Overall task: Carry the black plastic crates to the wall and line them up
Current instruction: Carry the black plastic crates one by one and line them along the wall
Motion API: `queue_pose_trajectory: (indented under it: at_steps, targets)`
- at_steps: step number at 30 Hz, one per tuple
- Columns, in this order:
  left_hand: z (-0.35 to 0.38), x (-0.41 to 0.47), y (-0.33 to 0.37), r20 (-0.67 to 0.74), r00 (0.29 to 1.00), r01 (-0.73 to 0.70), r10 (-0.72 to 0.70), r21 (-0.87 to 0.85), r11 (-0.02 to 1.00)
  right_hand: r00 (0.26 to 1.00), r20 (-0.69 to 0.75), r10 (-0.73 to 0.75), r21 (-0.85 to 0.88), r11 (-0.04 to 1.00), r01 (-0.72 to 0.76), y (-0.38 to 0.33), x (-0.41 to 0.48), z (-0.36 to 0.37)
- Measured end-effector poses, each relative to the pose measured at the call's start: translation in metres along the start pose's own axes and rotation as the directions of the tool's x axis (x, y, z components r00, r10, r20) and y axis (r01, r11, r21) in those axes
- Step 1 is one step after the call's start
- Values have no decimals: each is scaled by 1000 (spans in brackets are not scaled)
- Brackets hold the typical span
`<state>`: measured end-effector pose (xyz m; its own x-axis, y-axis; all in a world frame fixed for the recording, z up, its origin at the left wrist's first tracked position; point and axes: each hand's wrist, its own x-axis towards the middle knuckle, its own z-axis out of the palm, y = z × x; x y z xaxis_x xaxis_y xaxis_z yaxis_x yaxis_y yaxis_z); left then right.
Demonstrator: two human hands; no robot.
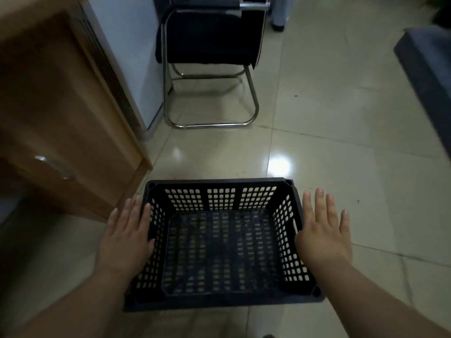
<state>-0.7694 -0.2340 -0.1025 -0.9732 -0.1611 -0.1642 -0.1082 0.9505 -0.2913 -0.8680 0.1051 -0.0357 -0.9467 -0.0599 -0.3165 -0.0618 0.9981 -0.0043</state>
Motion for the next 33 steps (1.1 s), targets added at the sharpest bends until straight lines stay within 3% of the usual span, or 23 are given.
queue_pose_trajectory:
  at_steps: [3,5,10,14,24,27,29,33]
  targets:
    - [48,35,6,107,991,70,-77,74,995,998,68,8,-28,1000,-6,10,47,47]
    - [82,51,9,74,990,117,-124,96,989,994,108,22,-61,998,-16,15,73,80]
    - [136,78,7,174,974,116,-146,173,978,989,143,36,-136,991,-16,25,120,141]
    - [151,84,0,94,990,92,-103,111,990,993,112,31,-158,987,-13,27,137,161]
    - [122,37,-27,193,973,118,-130,75,990,991,91,-96,-286,951,119,14,123,131]
    - [89,3,-43,187,973,123,-135,72,990,986,11,-167,-255,953,164,3,107,108]
    - [62,-32,-50,168,958,227,-233,50,973,969,-42,-242,-242,944,225,-3,90,90]
    - [11,-124,-56,140,936,319,-322,45,947,894,-170,-414,-186,905,384,-11,46,49]
